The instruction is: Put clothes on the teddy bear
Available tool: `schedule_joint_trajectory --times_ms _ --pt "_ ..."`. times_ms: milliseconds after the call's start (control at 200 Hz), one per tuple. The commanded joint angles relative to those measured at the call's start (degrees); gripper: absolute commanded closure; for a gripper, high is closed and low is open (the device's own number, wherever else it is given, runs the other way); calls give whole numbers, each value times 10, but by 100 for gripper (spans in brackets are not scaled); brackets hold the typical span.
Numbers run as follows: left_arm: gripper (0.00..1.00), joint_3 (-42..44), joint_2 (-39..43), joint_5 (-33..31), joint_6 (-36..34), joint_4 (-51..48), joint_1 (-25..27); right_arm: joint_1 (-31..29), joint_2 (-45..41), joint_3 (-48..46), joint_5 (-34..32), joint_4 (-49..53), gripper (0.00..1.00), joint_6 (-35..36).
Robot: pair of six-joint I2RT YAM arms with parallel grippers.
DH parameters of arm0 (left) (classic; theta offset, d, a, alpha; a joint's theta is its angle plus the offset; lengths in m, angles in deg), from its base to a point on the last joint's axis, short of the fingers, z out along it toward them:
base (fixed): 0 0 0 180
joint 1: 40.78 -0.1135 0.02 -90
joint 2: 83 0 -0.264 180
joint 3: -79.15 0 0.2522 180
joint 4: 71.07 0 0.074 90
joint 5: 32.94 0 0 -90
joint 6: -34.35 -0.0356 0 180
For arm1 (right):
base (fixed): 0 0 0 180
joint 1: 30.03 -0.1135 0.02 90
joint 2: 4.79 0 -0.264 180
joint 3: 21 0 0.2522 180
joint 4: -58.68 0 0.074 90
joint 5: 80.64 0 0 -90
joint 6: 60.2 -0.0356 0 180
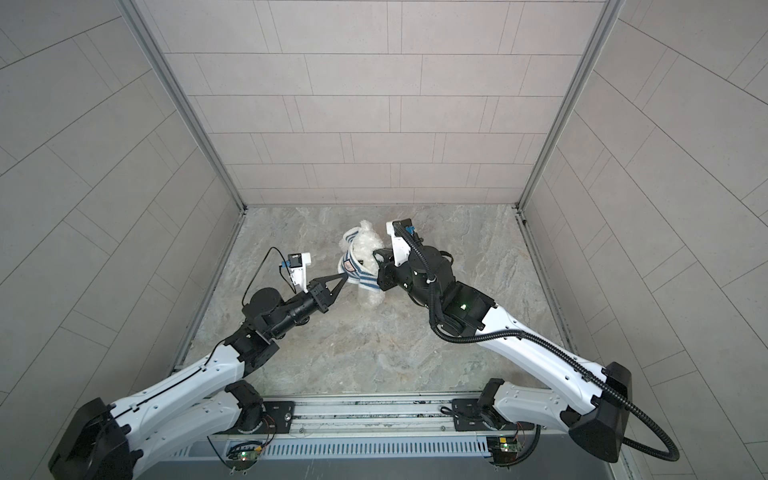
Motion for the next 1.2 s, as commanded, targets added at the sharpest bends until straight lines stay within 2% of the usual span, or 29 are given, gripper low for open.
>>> schedule_joint_trajectory --times_ms 0,436,636,766,876,961,1041,1191 --pt "100 33 -18 -13 -2 9 3 -6 -4 23 -28 -67 100 -24" --pt "100 46 -107 -17 -7 62 3 -17 -8 12 -35 -111 100 -59" --pt "100 45 -55 -11 0 93 21 -20 -5 2 -56 -107 100 -64" --pt "74 30 6 1 -8 52 37 -29 1 14 -84 -84 100 -54" --pt "55 20 68 -19 -29 -27 52 -41 8 21 -116 -67 100 -50" --pt "49 19 111 -37 -39 -91 57 -42 18 33 -114 -55 100 -46" --pt "45 22 144 -44 -44 -143 57 -42 19 46 -98 -39 100 1" --pt "44 -37 192 -37 -73 -283 57 -21 16 69 1 1 100 104"
